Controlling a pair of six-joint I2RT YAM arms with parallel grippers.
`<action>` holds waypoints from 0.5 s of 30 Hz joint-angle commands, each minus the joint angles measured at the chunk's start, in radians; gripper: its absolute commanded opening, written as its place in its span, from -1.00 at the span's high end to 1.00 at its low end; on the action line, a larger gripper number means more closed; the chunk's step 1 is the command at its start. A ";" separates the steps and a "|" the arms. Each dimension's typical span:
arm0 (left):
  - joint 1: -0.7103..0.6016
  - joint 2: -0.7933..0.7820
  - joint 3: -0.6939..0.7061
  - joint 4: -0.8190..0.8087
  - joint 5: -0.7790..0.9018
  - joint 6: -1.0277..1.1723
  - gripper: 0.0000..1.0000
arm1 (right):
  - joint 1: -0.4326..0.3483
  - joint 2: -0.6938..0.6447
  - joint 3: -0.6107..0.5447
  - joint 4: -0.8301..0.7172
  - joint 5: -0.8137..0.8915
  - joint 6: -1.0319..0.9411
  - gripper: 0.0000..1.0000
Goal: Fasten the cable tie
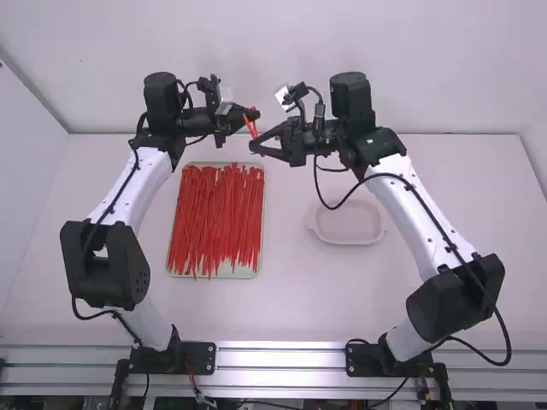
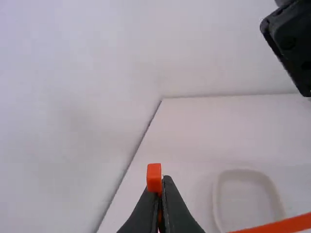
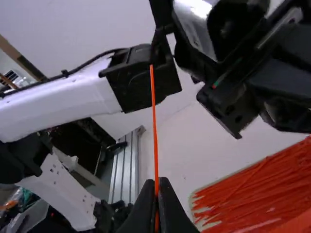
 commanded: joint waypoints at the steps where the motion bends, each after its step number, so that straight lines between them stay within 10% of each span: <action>1: 0.026 0.006 0.027 0.007 -0.011 0.043 0.96 | -0.022 0.004 -0.051 0.008 -0.023 0.006 1.00; 15: 0.028 0.006 0.027 -0.089 0.068 0.367 0.96 | 0.000 -0.011 -0.196 0.197 -0.062 0.170 1.00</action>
